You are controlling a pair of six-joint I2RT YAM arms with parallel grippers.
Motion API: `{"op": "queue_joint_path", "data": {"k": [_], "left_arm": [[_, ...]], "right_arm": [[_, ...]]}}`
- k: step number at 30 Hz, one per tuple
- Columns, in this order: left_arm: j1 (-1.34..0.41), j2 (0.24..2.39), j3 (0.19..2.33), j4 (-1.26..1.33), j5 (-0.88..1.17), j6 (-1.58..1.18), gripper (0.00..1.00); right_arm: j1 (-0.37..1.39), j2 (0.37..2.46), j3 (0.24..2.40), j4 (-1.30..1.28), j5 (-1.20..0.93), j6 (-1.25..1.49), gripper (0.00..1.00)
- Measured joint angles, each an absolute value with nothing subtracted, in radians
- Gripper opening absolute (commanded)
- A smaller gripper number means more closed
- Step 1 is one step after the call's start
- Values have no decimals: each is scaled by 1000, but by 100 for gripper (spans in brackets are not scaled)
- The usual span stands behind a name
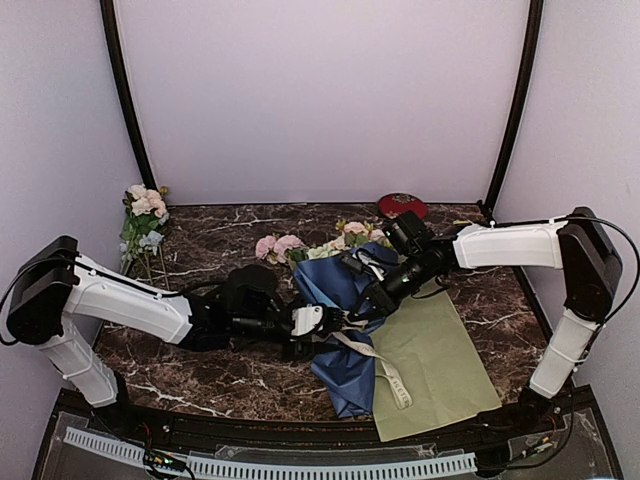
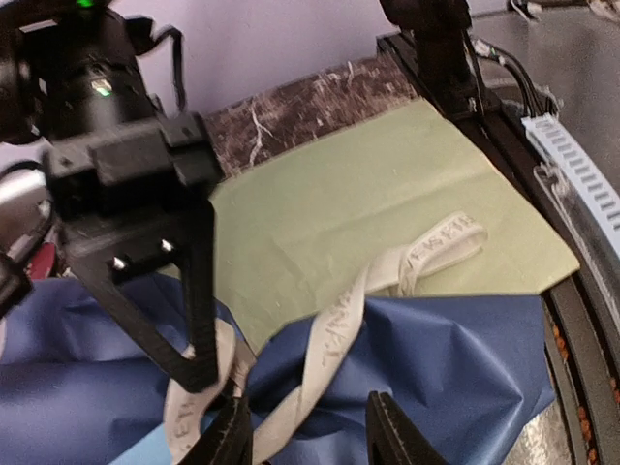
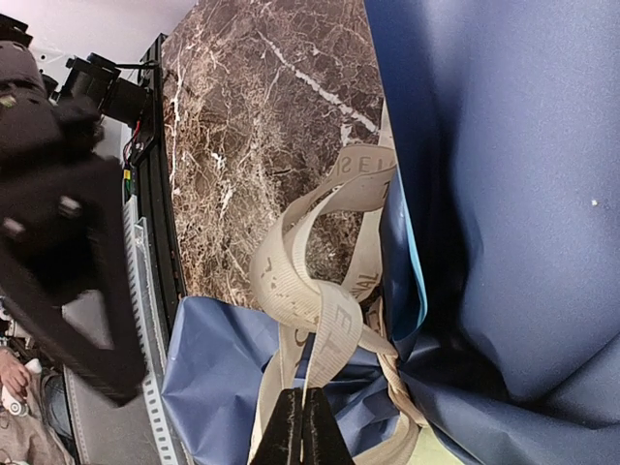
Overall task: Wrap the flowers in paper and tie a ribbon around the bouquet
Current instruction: Cross the half-tied ribbon over the folded bouquet.
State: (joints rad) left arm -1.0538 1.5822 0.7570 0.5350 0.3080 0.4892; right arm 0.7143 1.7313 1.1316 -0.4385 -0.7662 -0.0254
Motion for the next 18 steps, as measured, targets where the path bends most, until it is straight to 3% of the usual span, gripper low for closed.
{"op": "queue_joint_path", "data": {"k": [4, 13, 18], "left_arm": [[-1058, 1674, 826, 389, 312, 601, 39], [-1071, 1788, 930, 316, 163, 678, 1], [-1082, 1801, 931, 336, 88, 664, 0]], "right_arm": [[714, 1730, 1131, -432, -767, -23, 0], [714, 1727, 1128, -425, -766, -20, 0], [714, 1718, 1122, -424, -766, -16, 0]]}}
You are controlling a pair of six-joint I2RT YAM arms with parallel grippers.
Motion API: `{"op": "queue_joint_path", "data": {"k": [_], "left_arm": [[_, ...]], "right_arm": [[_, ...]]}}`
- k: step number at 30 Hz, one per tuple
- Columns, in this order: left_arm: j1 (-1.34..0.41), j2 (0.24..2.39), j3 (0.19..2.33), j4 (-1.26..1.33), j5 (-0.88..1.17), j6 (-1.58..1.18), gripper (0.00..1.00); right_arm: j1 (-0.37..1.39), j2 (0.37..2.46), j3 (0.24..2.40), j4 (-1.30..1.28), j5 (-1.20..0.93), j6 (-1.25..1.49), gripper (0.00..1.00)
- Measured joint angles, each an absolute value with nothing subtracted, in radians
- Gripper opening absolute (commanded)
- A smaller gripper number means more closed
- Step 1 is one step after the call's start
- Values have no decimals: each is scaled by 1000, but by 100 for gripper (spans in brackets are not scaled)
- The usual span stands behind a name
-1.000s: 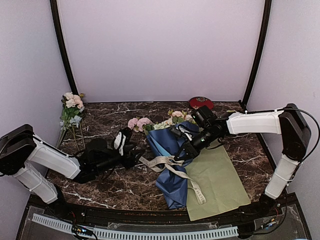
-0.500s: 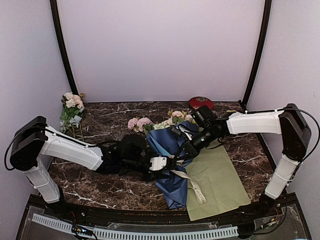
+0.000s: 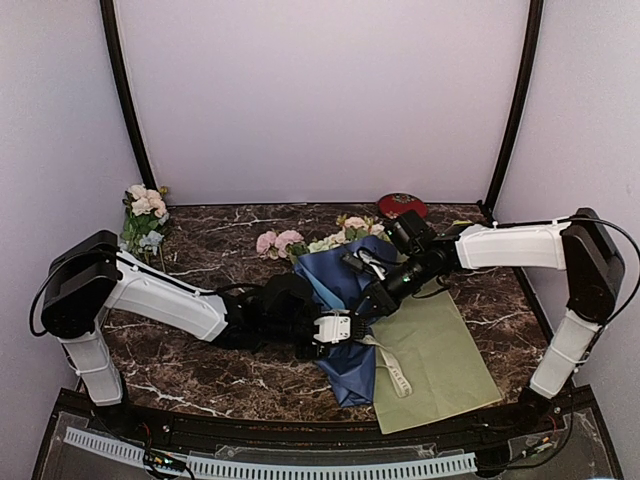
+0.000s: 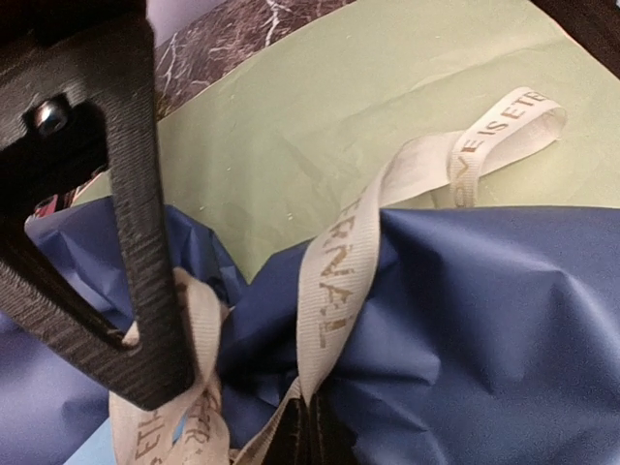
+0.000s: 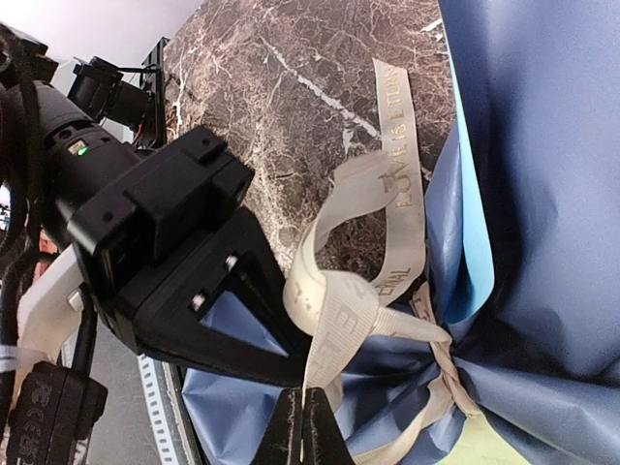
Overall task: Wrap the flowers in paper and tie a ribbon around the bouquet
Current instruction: Cross the half-tied ribbon over the folded bouquet.
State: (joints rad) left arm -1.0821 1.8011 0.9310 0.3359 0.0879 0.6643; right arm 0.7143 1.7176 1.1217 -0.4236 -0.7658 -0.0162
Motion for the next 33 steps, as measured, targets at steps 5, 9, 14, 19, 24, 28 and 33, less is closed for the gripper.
{"op": "queue_joint_path", "data": {"k": [5, 9, 14, 19, 24, 28, 33], "left_arm": [[-1081, 1802, 930, 390, 9, 626, 0], [-1078, 1801, 914, 445, 10, 593, 0], [-1077, 1801, 900, 483, -14, 564, 0], [-1077, 1819, 901, 527, -91, 546, 0], [-1075, 1875, 901, 573, -123, 519, 0], [-1073, 1890, 895, 588, -126, 493, 0], [-1073, 1890, 894, 613, -129, 481, 0]], "right_arm": [[714, 1702, 1120, -422, -764, -13, 0], [714, 1702, 1120, -424, -762, -9, 0], [714, 1702, 1120, -423, -763, -2, 0], [714, 1701, 1120, -424, -764, 2, 11], [714, 1701, 1125, -452, -751, -1, 37], [706, 1701, 1167, -486, -727, -7, 46], [680, 1701, 1235, -519, -687, -25, 45]]}}
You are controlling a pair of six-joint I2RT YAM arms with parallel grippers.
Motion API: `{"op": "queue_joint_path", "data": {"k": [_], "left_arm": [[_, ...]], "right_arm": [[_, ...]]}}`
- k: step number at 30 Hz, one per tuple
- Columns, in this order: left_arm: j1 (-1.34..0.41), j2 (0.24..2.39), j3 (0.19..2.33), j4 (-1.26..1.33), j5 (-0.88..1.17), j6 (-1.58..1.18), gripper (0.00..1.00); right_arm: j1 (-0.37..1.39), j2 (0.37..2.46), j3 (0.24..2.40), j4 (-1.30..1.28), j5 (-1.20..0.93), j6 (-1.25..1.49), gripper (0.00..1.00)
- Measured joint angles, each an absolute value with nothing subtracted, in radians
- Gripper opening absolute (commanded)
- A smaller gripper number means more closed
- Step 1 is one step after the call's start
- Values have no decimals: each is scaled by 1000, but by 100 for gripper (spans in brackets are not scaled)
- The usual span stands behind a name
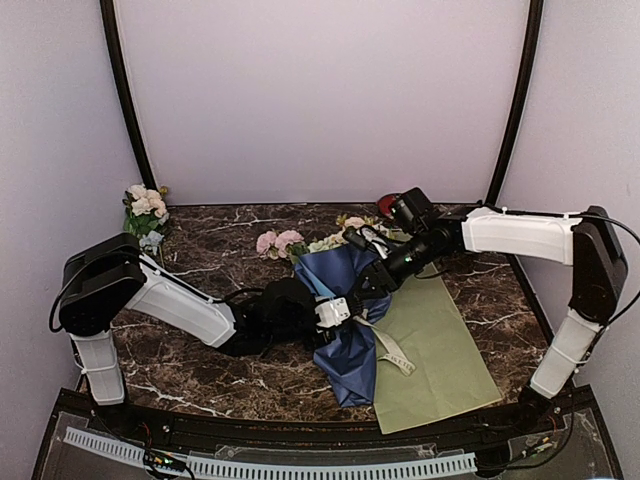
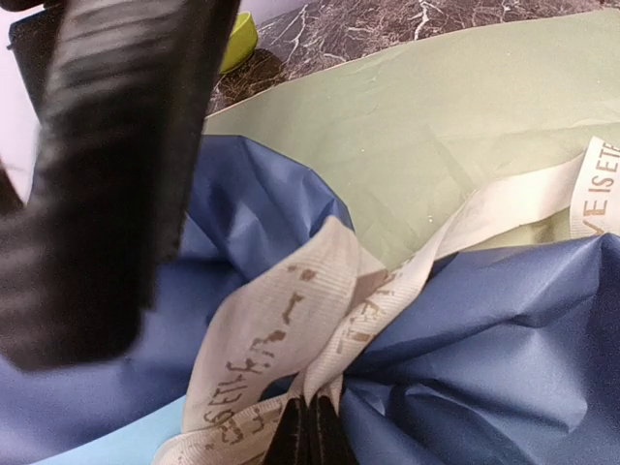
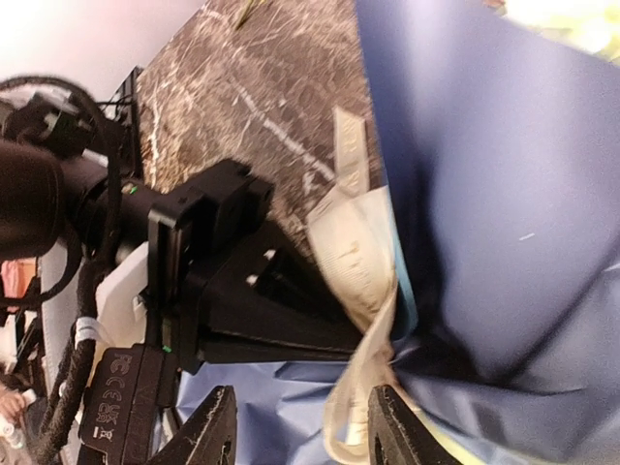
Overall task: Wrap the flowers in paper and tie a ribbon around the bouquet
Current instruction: Cross the half-tied ribbon over the folded bouquet.
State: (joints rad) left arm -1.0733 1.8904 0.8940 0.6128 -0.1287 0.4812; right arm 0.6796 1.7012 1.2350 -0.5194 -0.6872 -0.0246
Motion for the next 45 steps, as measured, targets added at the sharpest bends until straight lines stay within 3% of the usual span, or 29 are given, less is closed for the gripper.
{"op": "queue_joint_path", "data": {"k": [6, 11, 26, 33, 45], "left_arm": [[-1073, 1890, 889, 622, -129, 473, 0], [-1073, 1890, 886, 624, -134, 467, 0], [-1065, 1890, 874, 651, -131, 435, 0], [-1047, 1890, 862, 668, -109, 404, 0], [-1039, 1890, 857, 685, -81, 374, 0]], "right_arm": [[656, 1721, 1301, -531, -612, -22, 18], [658, 1792, 1316, -552, -580, -47, 11], [698, 1846, 1313, -591, -687, -139, 12], [700, 1850, 1311, -592, -649, -148, 6], [725, 1850, 1310, -606, -617, -178, 18]]}}
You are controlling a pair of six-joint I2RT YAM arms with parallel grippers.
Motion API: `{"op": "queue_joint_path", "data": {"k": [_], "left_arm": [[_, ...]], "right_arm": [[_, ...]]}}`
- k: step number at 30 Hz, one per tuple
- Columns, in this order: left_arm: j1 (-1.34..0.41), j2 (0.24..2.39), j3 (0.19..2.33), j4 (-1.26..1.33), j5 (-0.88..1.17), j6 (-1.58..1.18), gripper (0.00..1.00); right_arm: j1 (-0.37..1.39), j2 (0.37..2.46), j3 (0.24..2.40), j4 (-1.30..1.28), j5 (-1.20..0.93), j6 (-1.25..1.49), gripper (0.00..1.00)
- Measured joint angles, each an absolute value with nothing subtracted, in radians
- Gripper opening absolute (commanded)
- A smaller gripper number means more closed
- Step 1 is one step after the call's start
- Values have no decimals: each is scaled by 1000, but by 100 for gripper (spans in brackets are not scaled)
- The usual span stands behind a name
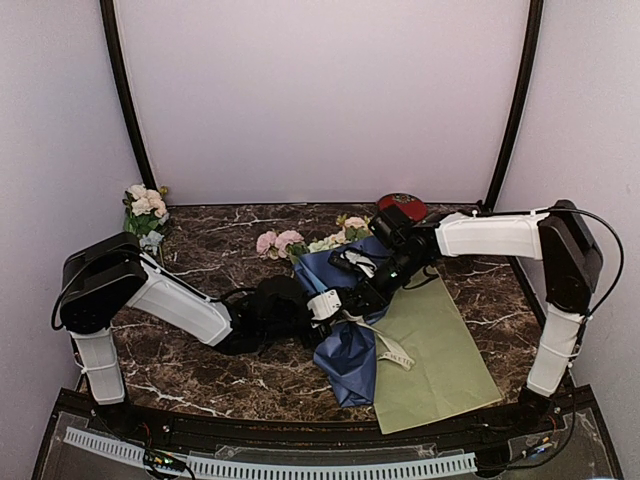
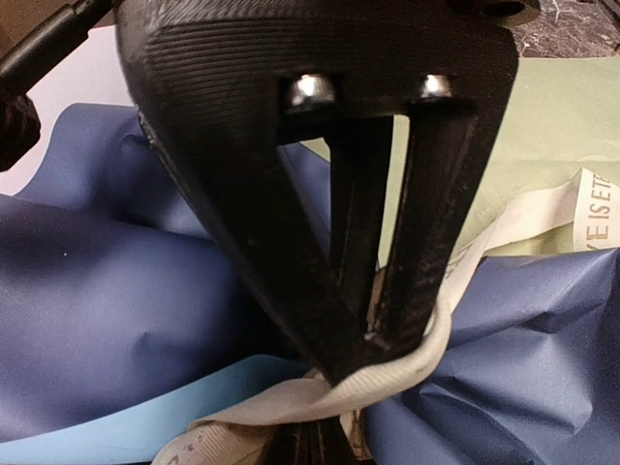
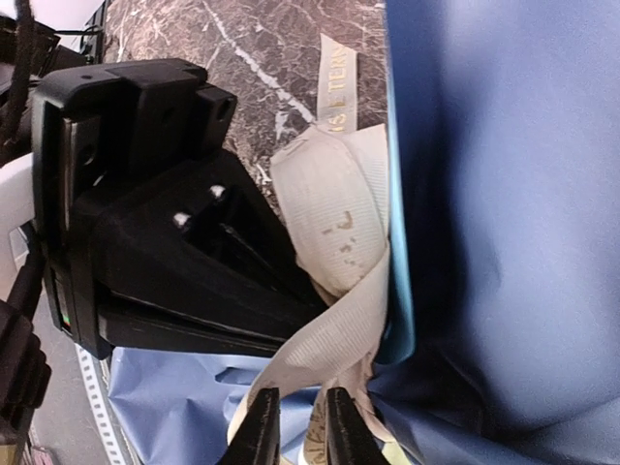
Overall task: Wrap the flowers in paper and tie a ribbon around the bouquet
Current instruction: Cross the half-tied ribbon over the folded bouquet.
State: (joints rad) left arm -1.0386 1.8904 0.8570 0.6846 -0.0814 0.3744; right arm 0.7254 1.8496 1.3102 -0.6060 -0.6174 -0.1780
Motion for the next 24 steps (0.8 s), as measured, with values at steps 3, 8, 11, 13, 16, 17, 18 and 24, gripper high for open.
{"op": "queue_joint_path", "data": {"k": [3, 8, 11, 13, 16, 17, 18, 24], "left_arm": [[-1039, 1891, 857, 686, -74, 369, 0], [-1038, 1891, 857, 688, -65, 357, 0], [-1033, 1891, 857, 694, -59, 350, 0], [-1029, 1891, 857, 702, -55, 343, 0], [-1029, 1891, 857, 709, -48, 335, 0], [-1028, 1891, 857, 710, -46, 334, 0], [-1025, 1891, 857, 710, -44, 332, 0], [-1024, 1891, 857, 710, -40, 328, 0]], "right_arm": [[730, 1850, 1310, -606, -622, -180, 20], [734, 1850, 1310, -606, -611, -179, 17], [738, 1852, 1310, -606, -592, -179, 17], [740, 1857, 1310, -606, -576, -179, 20], [741, 1861, 1310, -606, -551, -179, 24], [741, 1861, 1310, -606, -546, -180, 25], [741, 1861, 1310, -607, -545, -179, 25], [743, 1861, 1310, -606, -553, -182, 3]]}}
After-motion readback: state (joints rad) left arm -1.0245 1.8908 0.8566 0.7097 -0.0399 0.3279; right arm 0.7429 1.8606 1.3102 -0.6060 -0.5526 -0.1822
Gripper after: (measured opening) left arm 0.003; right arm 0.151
